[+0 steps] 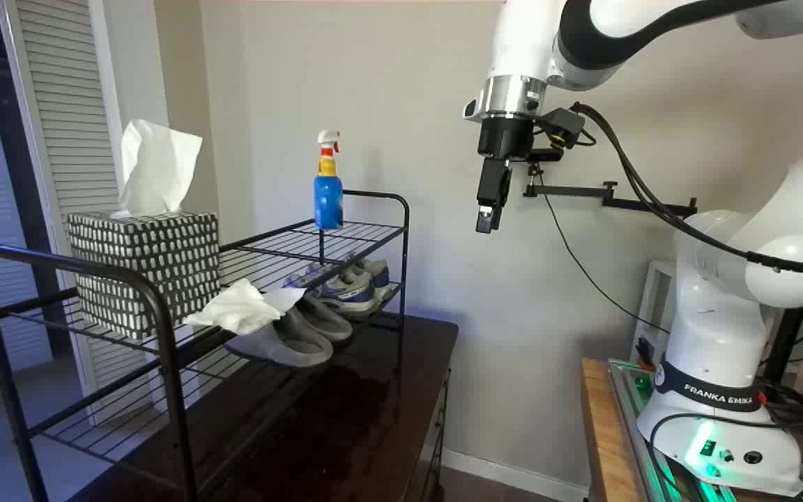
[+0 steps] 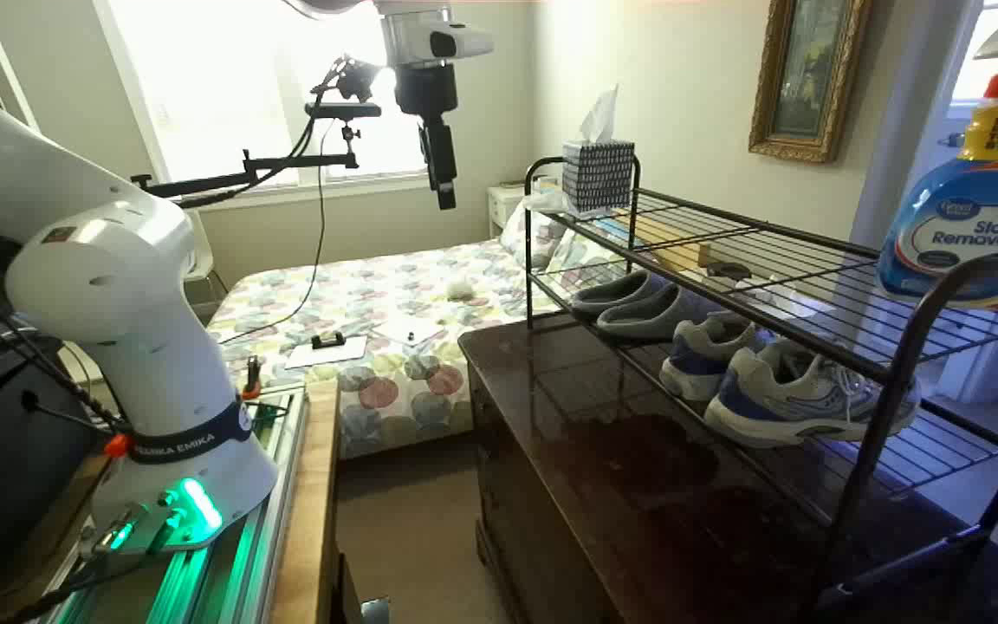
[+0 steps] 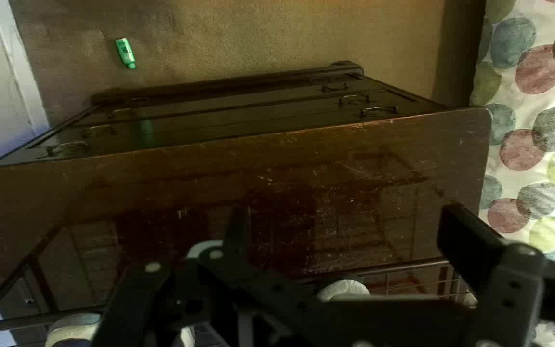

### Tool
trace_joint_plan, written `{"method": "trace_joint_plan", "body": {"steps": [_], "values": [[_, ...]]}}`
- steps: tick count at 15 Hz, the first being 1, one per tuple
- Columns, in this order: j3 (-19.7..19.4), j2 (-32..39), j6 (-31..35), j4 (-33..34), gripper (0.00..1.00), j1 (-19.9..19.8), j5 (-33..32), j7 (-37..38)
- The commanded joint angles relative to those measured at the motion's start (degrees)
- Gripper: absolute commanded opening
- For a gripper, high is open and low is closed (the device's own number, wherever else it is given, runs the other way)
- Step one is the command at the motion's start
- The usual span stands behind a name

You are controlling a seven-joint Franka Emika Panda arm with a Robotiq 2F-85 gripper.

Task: Move the blue sneakers

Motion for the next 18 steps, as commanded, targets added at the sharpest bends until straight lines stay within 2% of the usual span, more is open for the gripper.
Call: {"method": "trace_joint_plan", "body": {"steps": [1, 13, 18], "values": [[0.21, 0.01, -0.19, 0.14, 1.0, -0.29, 0.14, -0.15], [0.16, -0.09, 0.18, -0.05, 1.0, -0.27, 0.33, -0.1], [1.1, -1.29, 7.55, -2.76, 1.0, -2.31, -0.7, 2.79]]}}
